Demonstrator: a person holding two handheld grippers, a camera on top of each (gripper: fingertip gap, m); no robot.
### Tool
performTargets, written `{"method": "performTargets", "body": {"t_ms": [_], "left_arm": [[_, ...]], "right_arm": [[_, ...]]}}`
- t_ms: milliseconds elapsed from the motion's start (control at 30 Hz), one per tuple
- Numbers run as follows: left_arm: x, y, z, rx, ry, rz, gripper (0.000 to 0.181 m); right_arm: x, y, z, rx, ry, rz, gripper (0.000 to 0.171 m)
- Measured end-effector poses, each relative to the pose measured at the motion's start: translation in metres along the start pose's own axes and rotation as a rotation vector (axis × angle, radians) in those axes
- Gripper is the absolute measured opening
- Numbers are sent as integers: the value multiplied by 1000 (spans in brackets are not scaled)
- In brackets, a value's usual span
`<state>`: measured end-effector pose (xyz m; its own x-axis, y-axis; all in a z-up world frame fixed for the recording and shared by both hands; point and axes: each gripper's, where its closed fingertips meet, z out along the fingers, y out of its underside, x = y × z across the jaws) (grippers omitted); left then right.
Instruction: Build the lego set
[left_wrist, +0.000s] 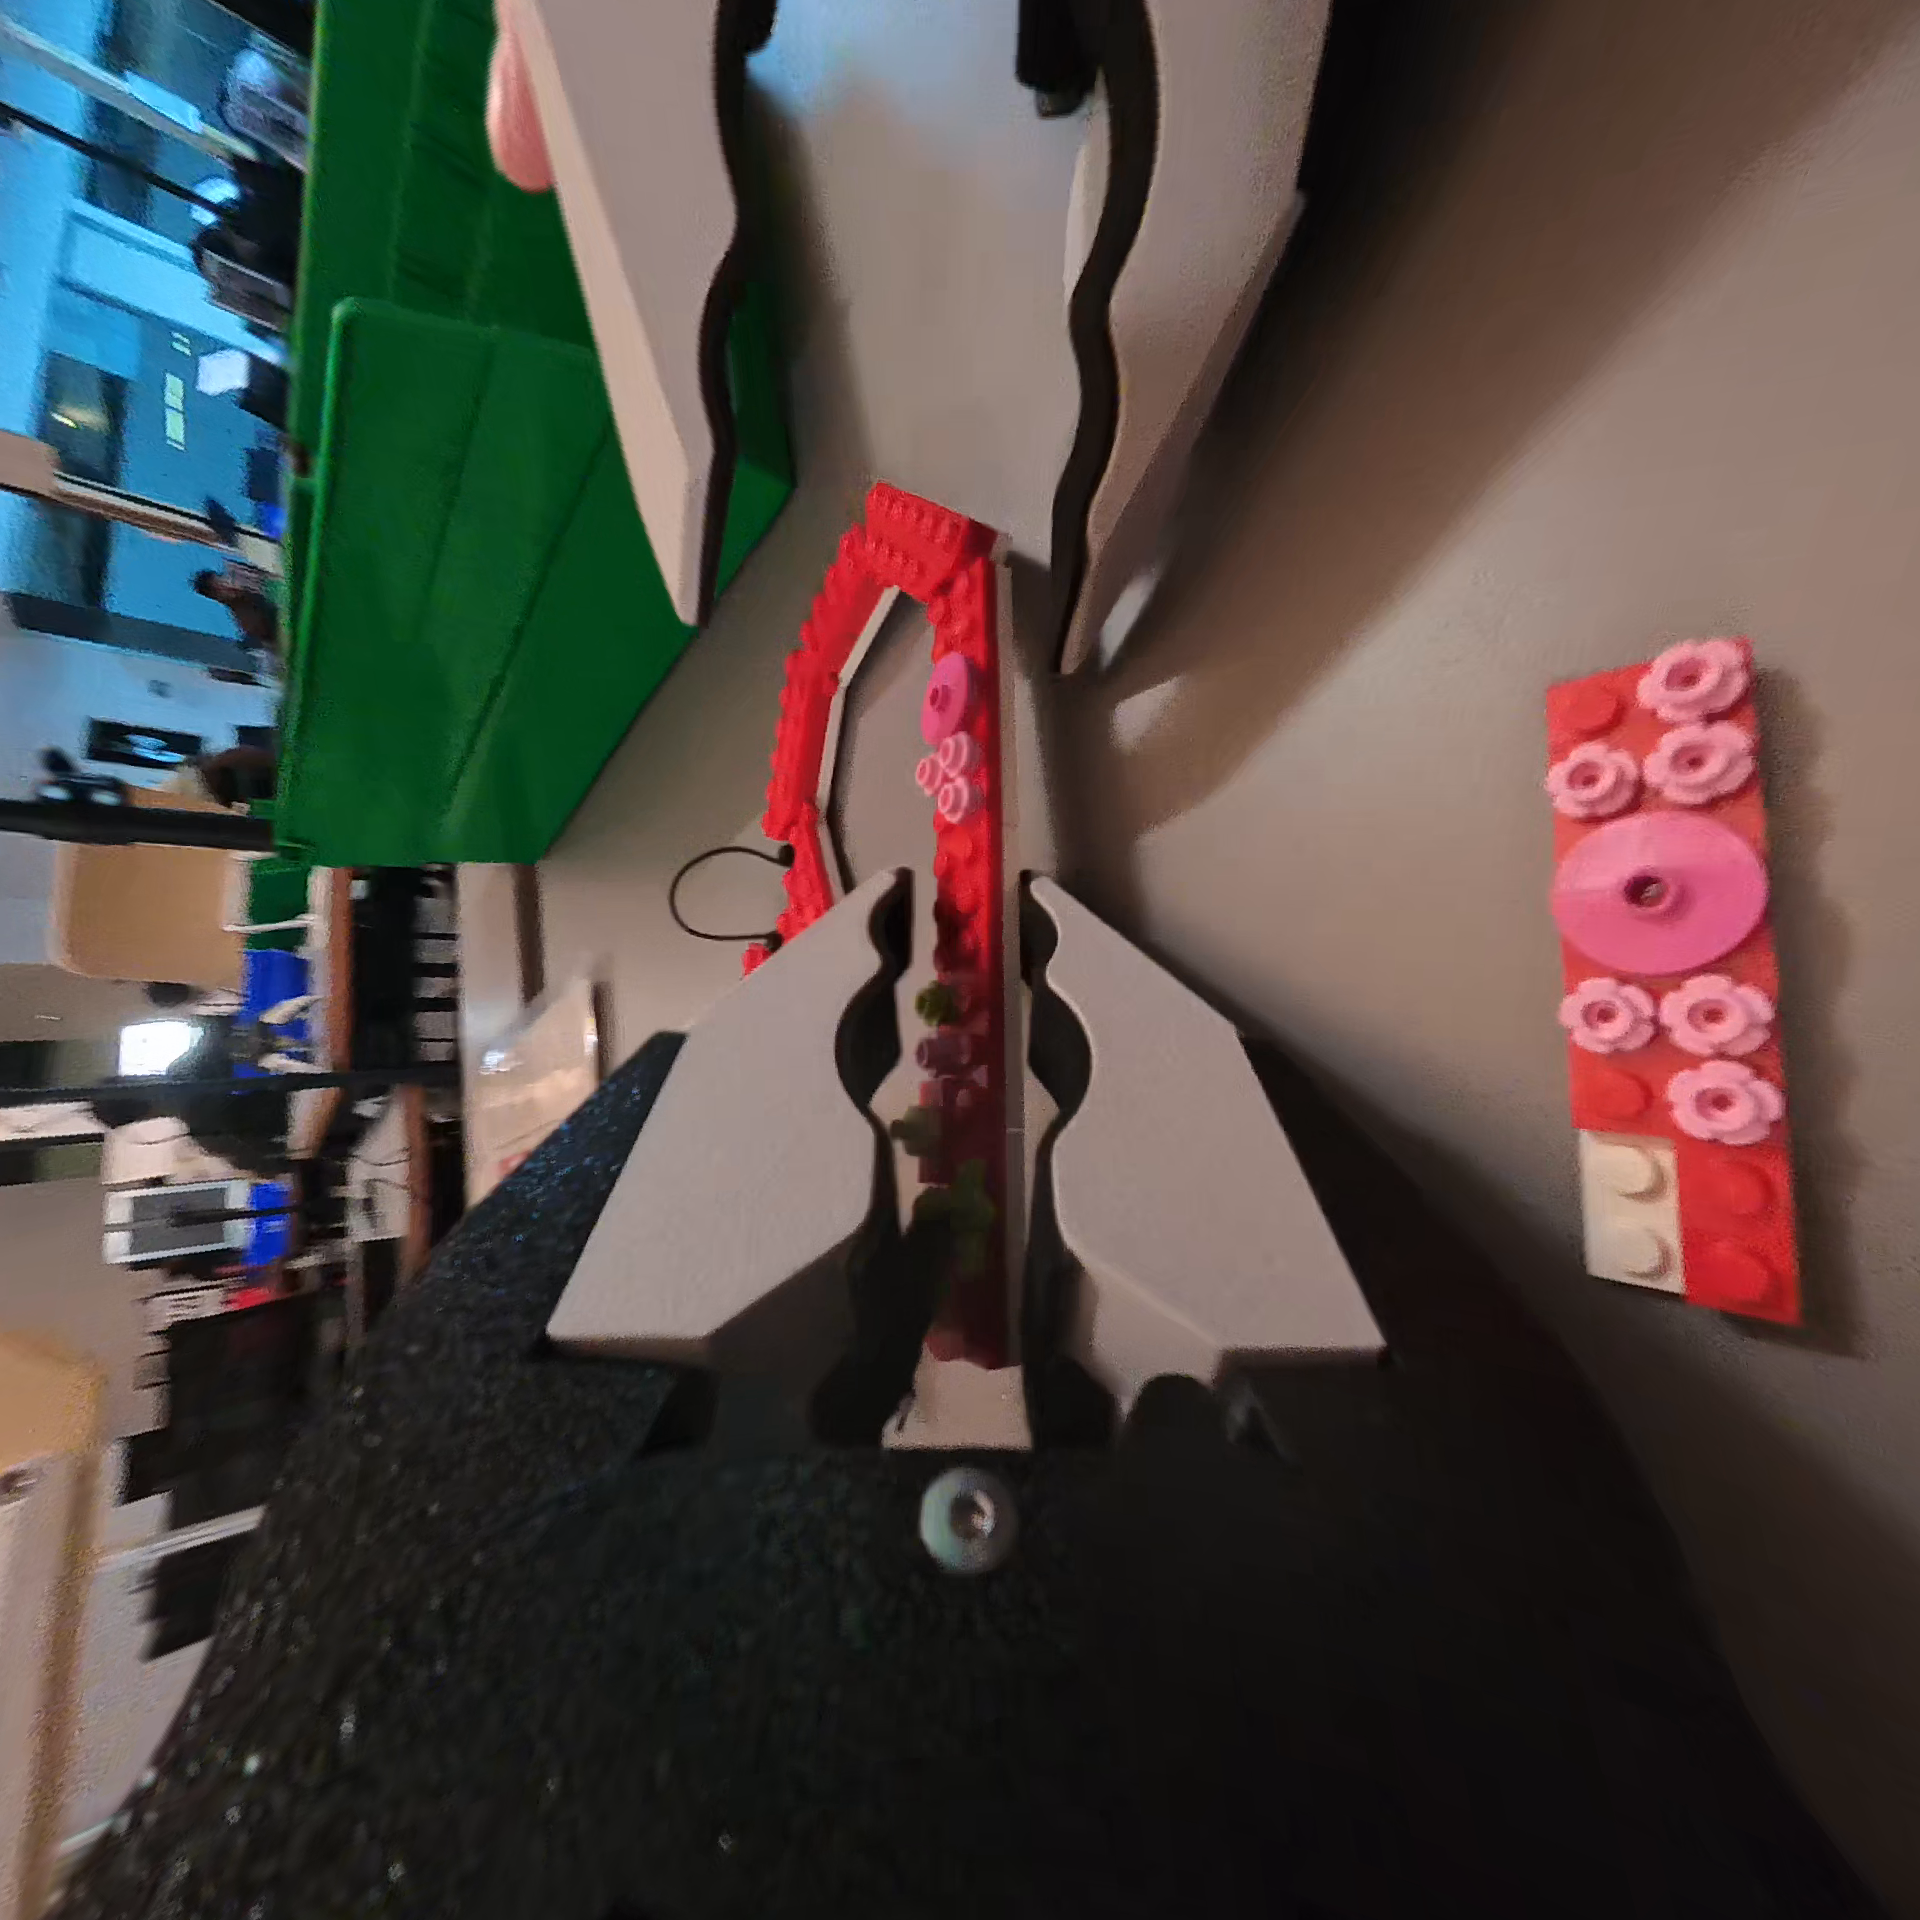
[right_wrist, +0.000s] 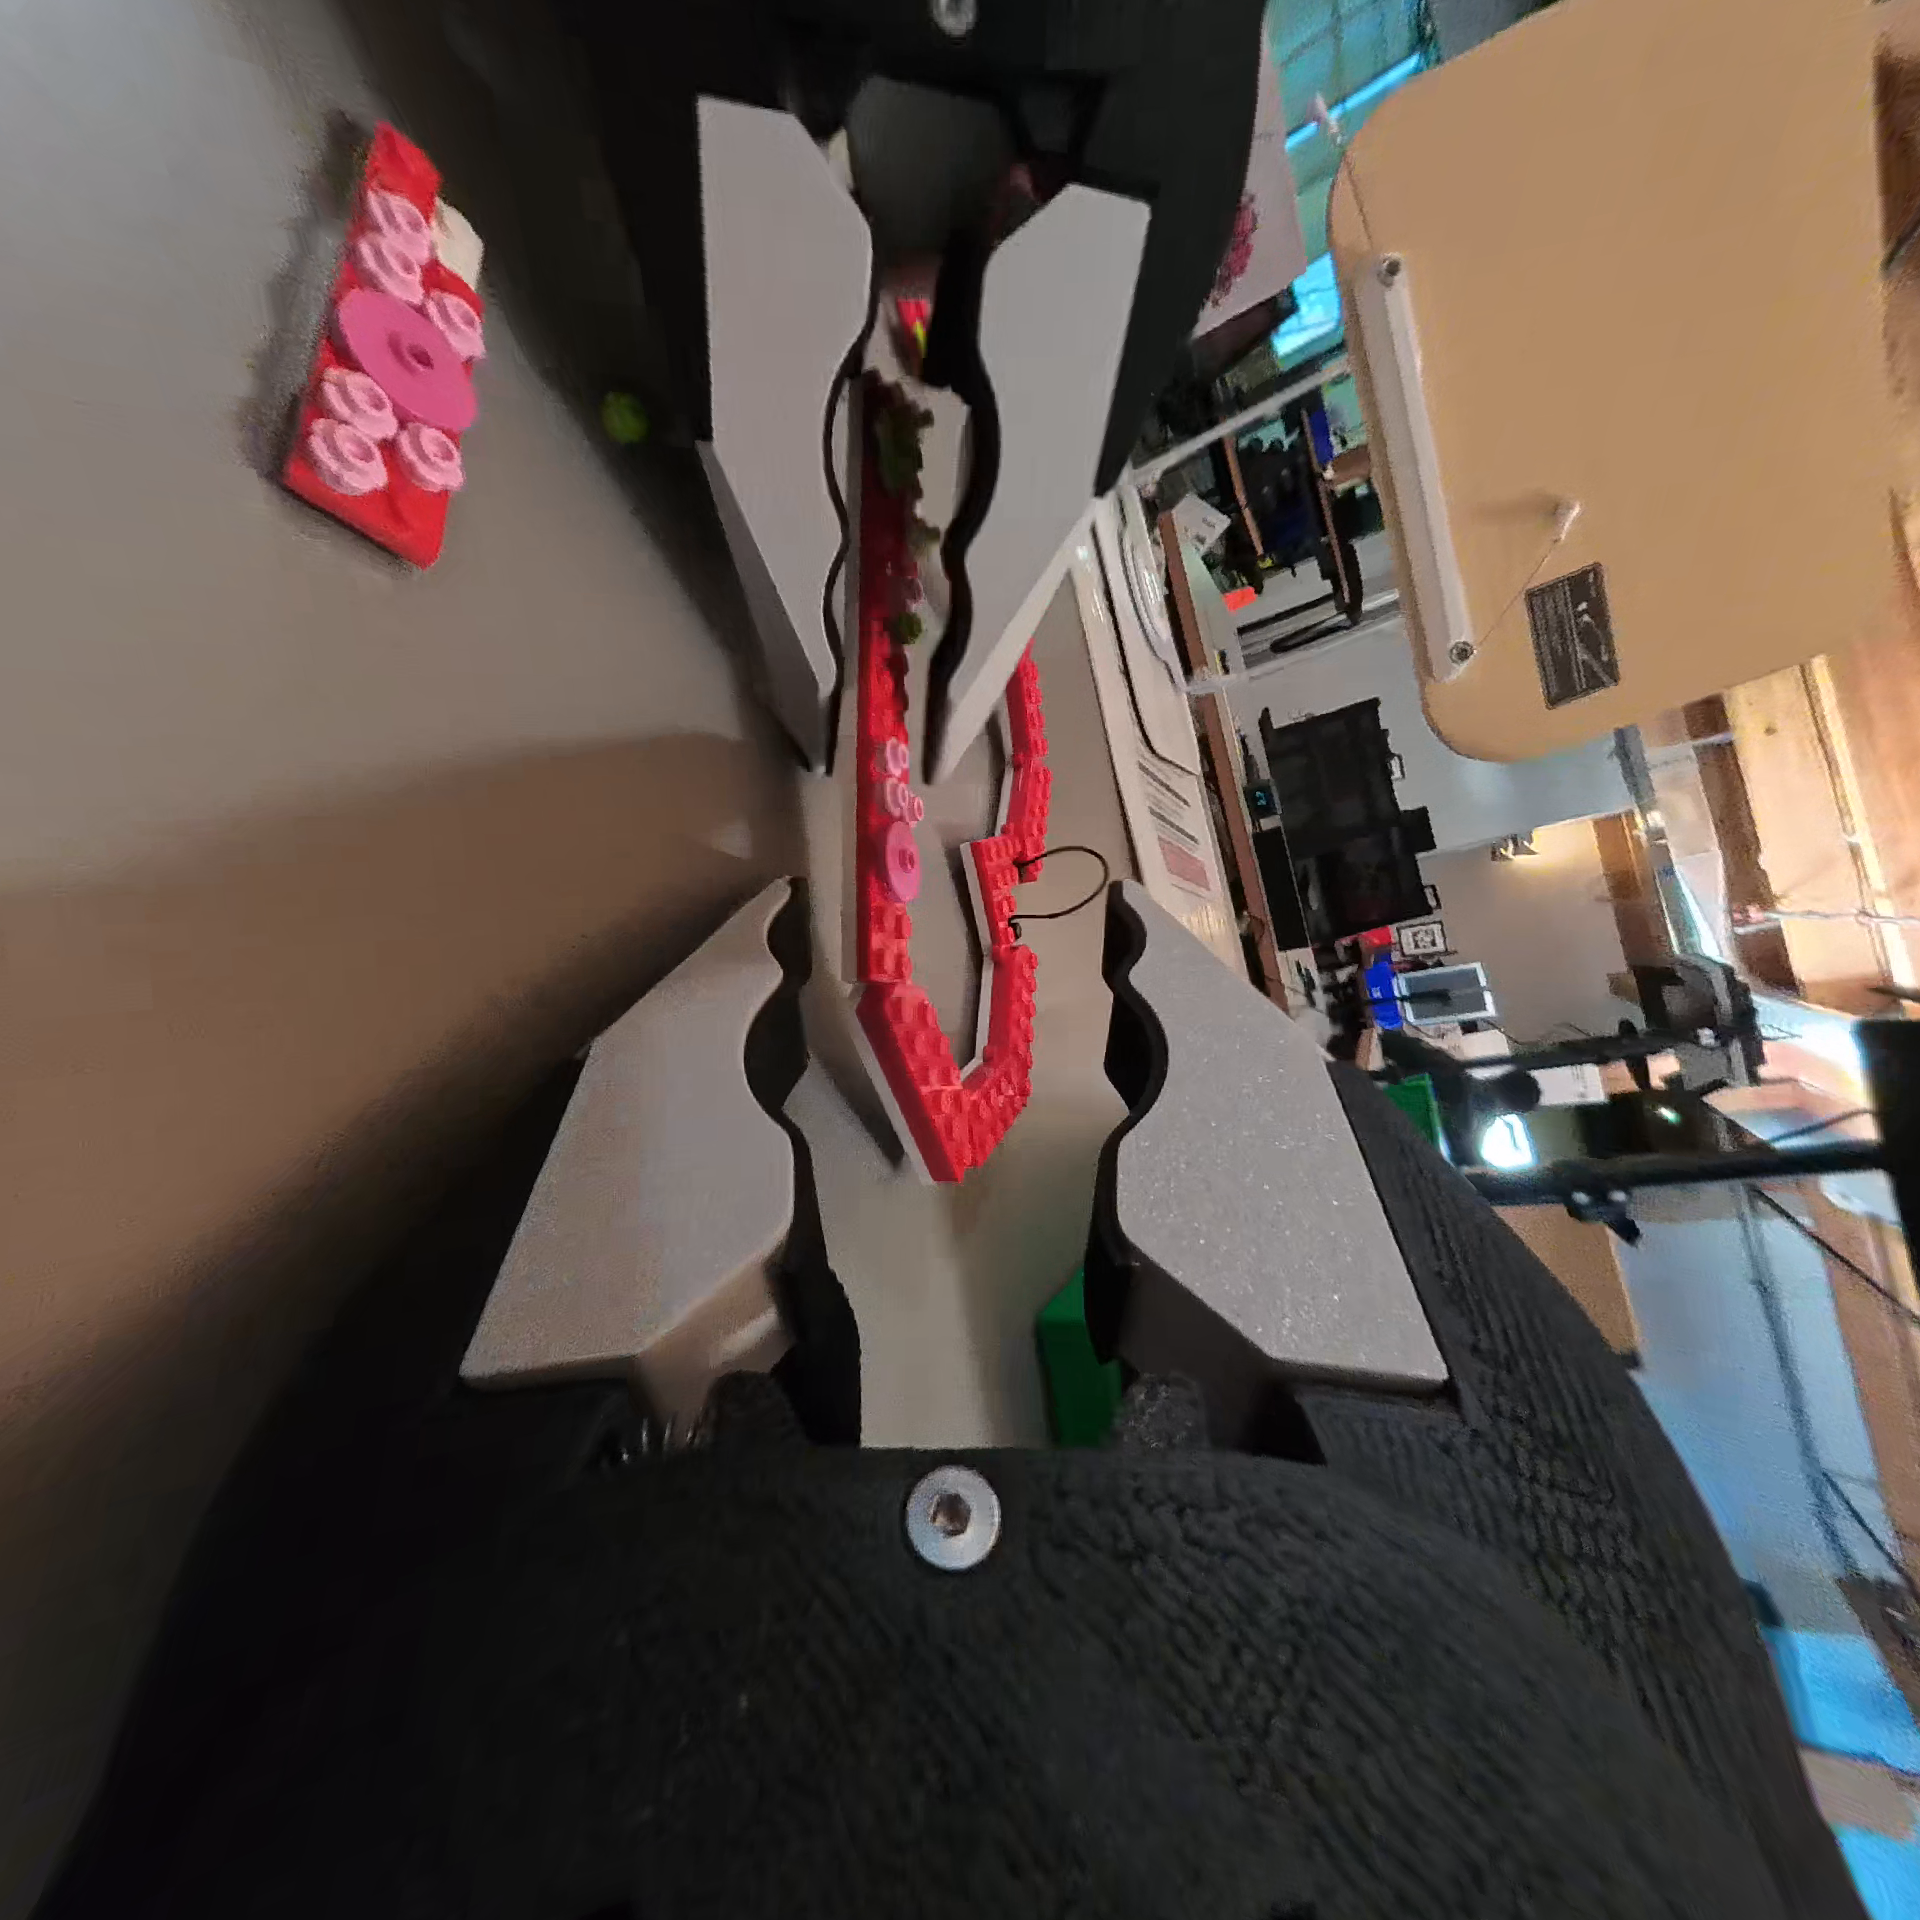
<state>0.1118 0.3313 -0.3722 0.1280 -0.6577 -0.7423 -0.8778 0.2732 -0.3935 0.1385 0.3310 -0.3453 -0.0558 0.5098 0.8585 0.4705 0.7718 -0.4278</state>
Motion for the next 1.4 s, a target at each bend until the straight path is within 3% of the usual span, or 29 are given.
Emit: {"method": "performTargets", "body": {"t_ms": [133,300,433,533,667,767,933,1067,1167,1267,1333,1367,1400], "left_arm": [[2,-5,-7,0,124,-135,37],[-22,-16,-31,95,156,-440,46],[-76,-23,-91,336,-34,-793,52],[-104,2,-154,485,-323,-967,61],[-97,49,-233,498,-713,-968,64],[-82,76,-269,410,-886,-904,63],[-65,95,-283,360,-970,-866,64],[-60,94,-279,381,-927,-871,68],[-56,96,-276,387,-916,-882,63],[-54,96,-270,376,-889,-897,43],[-51,94,-266,350,-875,-853,19],[-50,91,-264,342,-864,-813,1],[-48,88,-262,336,-854,-778,0]], "right_arm": [[1,-2,-7,65,-35,44,55],[21,-8,-17,156,27,167,55],[59,-21,-35,298,196,352,55],[87,-22,-50,387,328,493,55],[106,-15,-62,442,442,604,54],[106,-22,-57,489,436,662,54],[93,-46,-27,535,345,645,50],[89,-62,-11,551,329,591,42],[86,-64,-4,509,344,530,22],[85,-59,-3,468,353,498,20],[84,-55,-3,444,343,510,0],[83,-53,-2,429,330,519,0],[81,-52,-1,425,307,524,0]]}}
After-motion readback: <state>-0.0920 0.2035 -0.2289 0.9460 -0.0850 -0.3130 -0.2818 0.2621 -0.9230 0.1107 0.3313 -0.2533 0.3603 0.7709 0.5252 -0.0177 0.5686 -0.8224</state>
